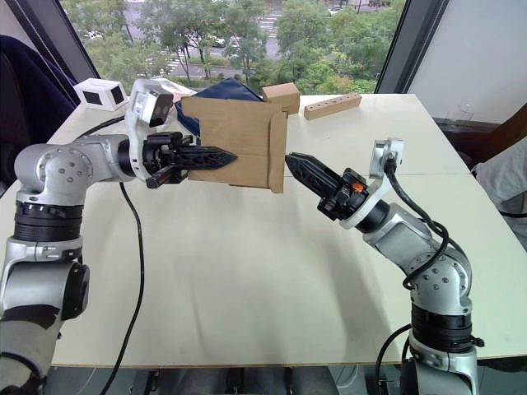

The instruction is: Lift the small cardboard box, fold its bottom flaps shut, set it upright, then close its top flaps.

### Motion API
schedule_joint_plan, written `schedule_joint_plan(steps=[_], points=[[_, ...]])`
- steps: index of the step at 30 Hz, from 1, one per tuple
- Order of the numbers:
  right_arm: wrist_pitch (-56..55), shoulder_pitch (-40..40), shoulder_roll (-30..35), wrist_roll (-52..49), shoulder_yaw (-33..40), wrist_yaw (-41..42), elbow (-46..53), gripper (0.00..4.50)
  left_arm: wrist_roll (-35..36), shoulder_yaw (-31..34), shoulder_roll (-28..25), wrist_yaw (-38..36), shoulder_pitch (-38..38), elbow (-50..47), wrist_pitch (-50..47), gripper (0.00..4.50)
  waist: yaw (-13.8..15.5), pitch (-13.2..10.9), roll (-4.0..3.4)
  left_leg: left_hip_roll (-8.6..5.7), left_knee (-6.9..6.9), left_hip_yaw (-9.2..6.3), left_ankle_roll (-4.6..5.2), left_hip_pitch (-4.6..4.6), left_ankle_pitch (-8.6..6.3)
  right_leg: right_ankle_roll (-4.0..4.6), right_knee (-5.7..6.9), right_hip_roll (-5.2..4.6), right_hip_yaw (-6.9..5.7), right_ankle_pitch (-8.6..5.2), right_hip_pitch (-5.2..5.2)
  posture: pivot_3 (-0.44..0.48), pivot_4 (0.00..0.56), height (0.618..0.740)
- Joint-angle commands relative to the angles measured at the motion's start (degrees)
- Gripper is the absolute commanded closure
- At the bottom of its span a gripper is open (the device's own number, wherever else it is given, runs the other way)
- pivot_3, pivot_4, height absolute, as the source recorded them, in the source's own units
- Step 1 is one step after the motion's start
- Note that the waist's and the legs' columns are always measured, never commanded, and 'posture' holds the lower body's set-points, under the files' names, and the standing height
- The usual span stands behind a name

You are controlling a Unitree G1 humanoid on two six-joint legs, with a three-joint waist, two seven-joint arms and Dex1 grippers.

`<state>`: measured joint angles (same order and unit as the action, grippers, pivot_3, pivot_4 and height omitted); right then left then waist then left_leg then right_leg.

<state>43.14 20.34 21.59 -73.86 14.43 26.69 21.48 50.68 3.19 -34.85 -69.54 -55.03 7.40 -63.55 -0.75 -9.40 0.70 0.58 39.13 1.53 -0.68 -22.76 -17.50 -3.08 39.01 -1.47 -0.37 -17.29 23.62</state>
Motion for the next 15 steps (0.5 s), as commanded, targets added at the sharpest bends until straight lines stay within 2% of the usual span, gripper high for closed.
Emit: schedule_joint_plan(steps=[1, 11, 15], points=[[-1.1, -0.8, -1.9, -4.0, 1.2, -0.1, 0.1, 1.40, 1.3, 1.8, 0.0, 0.4, -1.7, -0.7, -0.2, 4.50, 0.0, 0.0, 0.00, 0.00, 0.00, 0.00, 0.00, 0.00, 0.00, 0.00, 0.00, 0.00, 0.00, 0.00, 0.00, 0.000, 0.150, 0.740], [-3.6, -2.6, -8.4, -9.9, 1.3, -1.5, -0.1, 1.40, 1.4, 2.1, 0.5, 0.9, -2.2, 0.0, 0.0, 4.50, 0.0, 0.0, 0.00, 0.00, -0.01, 0.00, 0.00, 0.00, 0.00, 0.00, 0.00, 0.00, 0.00, 0.00, 0.01, 0.000, 0.150, 0.740], [-4.3, -2.8, -9.1, -8.6, 0.4, -2.5, 0.0, 1.40, 1.3, 2.1, 0.6, 0.7, -2.4, 0.5, 0.1, 4.50, 0.0, 0.0, 0.00, 0.00, -0.01, 0.00, 0.00, 0.00, 0.00, 0.00, 0.00, 0.00, 0.00, 0.00, 0.00, 0.000, 0.150, 0.740]])
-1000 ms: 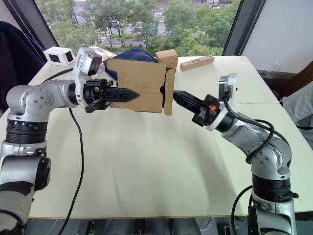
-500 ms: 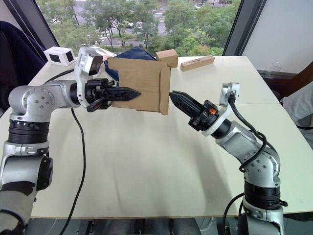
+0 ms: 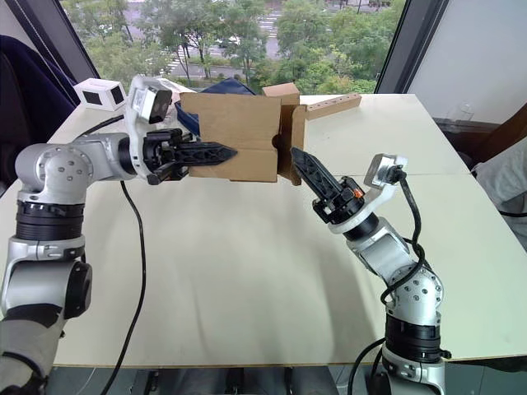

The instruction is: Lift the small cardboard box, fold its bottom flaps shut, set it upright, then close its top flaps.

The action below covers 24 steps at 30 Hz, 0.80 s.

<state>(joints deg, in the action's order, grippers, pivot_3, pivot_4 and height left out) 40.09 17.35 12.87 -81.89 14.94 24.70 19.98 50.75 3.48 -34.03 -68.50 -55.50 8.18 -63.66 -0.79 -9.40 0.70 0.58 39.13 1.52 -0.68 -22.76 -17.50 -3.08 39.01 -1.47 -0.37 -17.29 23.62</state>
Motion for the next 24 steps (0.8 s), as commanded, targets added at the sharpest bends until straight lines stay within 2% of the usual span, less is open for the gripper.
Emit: schedule_joint_plan(steps=[1, 2, 5, 10, 24], points=[[-1.3, 0.1, -0.4, -0.3, -0.3, -0.6, 1.5, 1.40, 1.3, 1.8, -0.2, -0.3, -1.9, -0.3, 0.1, 4.50, 0.0, 0.0, 0.00, 0.00, 0.00, 0.00, 0.00, 0.00, 0.00, 0.00, 0.00, 0.00, 0.00, 0.00, 0.00, 0.000, 0.150, 0.740], [-1.5, 0.1, -0.4, -0.1, -0.4, -0.7, 1.5, 1.40, 1.3, 1.9, -0.2, -0.3, -1.9, -0.3, 0.1, 4.50, 0.0, 0.0, 0.00, 0.00, 0.00, 0.00, 0.00, 0.00, 0.00, 0.00, 0.00, 0.00, 0.00, 0.00, 0.00, 0.000, 0.150, 0.740], [-2.3, 0.2, -0.9, 0.2, -0.4, -1.3, 0.5, 2.15, 1.4, 2.0, 0.1, -0.2, -1.8, -0.3, 0.1, 4.50, 0.0, 0.0, 0.00, 0.00, 0.00, 0.00, 0.00, 0.00, 0.00, 0.00, 0.00, 0.00, 0.00, 0.00, 0.00, 0.000, 0.150, 0.740], [-2.7, 0.1, -1.8, -0.4, -0.7, -1.4, -0.1, 4.22, 1.5, 2.2, 0.3, 0.1, -1.5, -0.5, 0.1, 4.50, 0.0, 0.0, 0.00, 0.00, 0.00, 0.00, 0.00, 0.00, 0.00, 0.00, 0.00, 0.00, 0.00, 0.00, 0.00, 0.000, 0.150, 0.740], [-5.8, 1.3, -6.4, 1.8, -2.9, -4.2, 0.3, 4.22, 2.1, 3.3, 1.7, 1.7, -0.3, -1.4, 0.0, 4.50, 0.0, 0.0, 0.00, 0.00, -0.01, 0.00, 0.00, 0.00, 0.00, 0.00, 0.00, 0.00, 0.00, 0.00, 0.01, 0.000, 0.150, 0.740]])
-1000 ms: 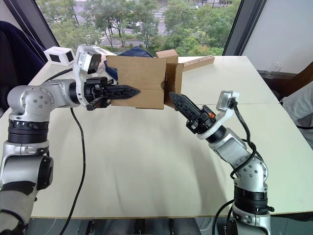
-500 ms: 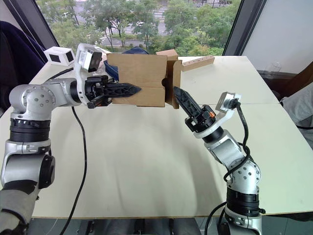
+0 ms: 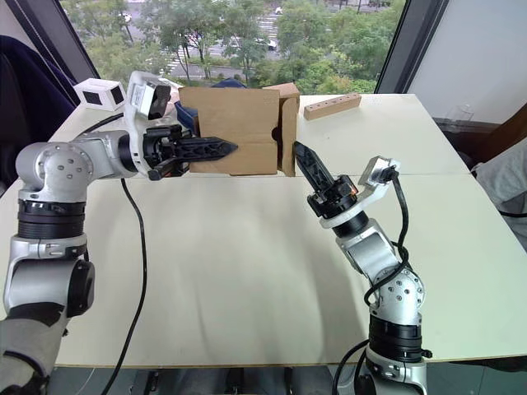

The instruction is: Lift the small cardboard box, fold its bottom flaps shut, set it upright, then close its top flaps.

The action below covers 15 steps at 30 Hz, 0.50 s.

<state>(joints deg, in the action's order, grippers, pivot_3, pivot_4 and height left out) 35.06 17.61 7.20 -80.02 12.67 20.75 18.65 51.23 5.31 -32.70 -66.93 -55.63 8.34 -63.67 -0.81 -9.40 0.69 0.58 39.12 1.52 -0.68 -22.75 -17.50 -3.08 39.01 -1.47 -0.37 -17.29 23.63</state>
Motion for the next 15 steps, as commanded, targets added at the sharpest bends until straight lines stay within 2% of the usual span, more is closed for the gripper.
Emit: schedule_joint_plan(steps=[1, 15], points=[[-0.8, 1.0, -0.9, 0.1, -1.0, -0.4, 1.9, 4.22, 1.7, 1.5, 0.4, 0.2, -0.2, -1.5, 0.0, 4.50, 0.0, 0.0, 0.00, 0.00, 0.00, 0.00, 0.00, 0.00, 0.00, 0.00, 0.00, 0.00, 0.00, 0.00, 0.00, 0.000, 0.150, 0.740], [-1.1, 1.4, -1.6, 2.6, -4.5, -1.6, 3.9, 4.22, 1.7, 1.2, 1.7, 1.2, 1.0, -2.2, 0.6, 4.50, 0.0, 0.0, 0.00, 0.00, 0.00, 0.00, 0.00, 0.00, 0.00, 0.00, 0.00, 0.00, 0.00, 0.00, 0.00, 0.000, 0.150, 0.740]])
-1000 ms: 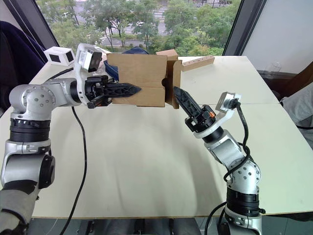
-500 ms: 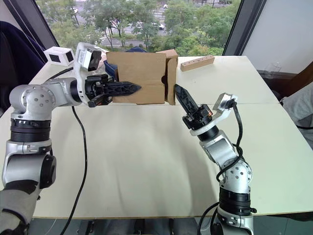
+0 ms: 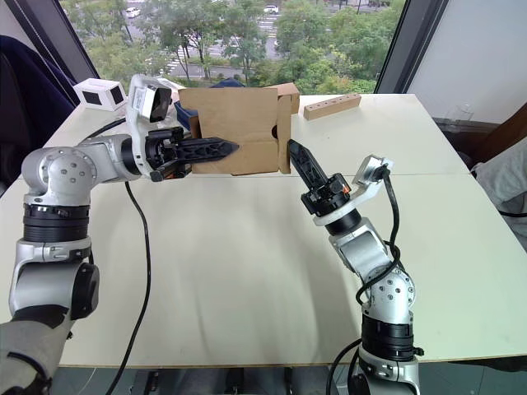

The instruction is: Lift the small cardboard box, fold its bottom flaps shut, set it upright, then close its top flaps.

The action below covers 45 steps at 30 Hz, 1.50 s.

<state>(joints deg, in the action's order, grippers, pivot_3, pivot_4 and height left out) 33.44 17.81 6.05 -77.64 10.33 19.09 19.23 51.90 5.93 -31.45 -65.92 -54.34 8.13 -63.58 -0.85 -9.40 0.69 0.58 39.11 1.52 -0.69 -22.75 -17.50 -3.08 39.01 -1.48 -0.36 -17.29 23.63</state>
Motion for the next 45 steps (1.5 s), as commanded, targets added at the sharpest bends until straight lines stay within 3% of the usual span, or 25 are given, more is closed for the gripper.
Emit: schedule_joint_plan(steps=[1, 36, 45], points=[[0.3, 1.2, -0.4, 0.7, -2.3, 0.0, 3.3, 4.22, 0.9, 0.4, 0.4, 0.1, -0.1, -2.2, 0.5, 4.50, 0.0, 0.0, 0.00, 0.00, 0.00, 0.00, 0.00, 0.00, 0.00, 0.00, 0.00, 0.00, 0.00, 0.00, 0.00, 0.000, 0.150, 0.740], [-2.1, 3.4, -0.2, 8.0, -1.8, -0.7, 1.7, 4.22, 0.5, 0.3, -1.9, 0.4, 2.3, -3.4, 0.3, 4.50, 0.0, 0.0, 0.00, 0.00, -0.02, 0.00, 0.00, 0.00, 0.00, 0.00, 0.00, 0.00, 0.00, 0.00, 0.01, 0.000, 0.150, 0.740], [-0.1, 2.7, 1.7, 6.1, -2.0, 0.7, 4.3, 4.22, 0.2, 0.7, -1.9, -0.3, 1.7, -1.2, 0.9, 4.50, 0.0, 0.0, 0.00, 0.00, -0.02, 0.00, 0.00, 0.00, 0.00, 0.00, -0.01, -0.01, 0.00, 0.00, 0.01, 0.000, 0.150, 0.740]])
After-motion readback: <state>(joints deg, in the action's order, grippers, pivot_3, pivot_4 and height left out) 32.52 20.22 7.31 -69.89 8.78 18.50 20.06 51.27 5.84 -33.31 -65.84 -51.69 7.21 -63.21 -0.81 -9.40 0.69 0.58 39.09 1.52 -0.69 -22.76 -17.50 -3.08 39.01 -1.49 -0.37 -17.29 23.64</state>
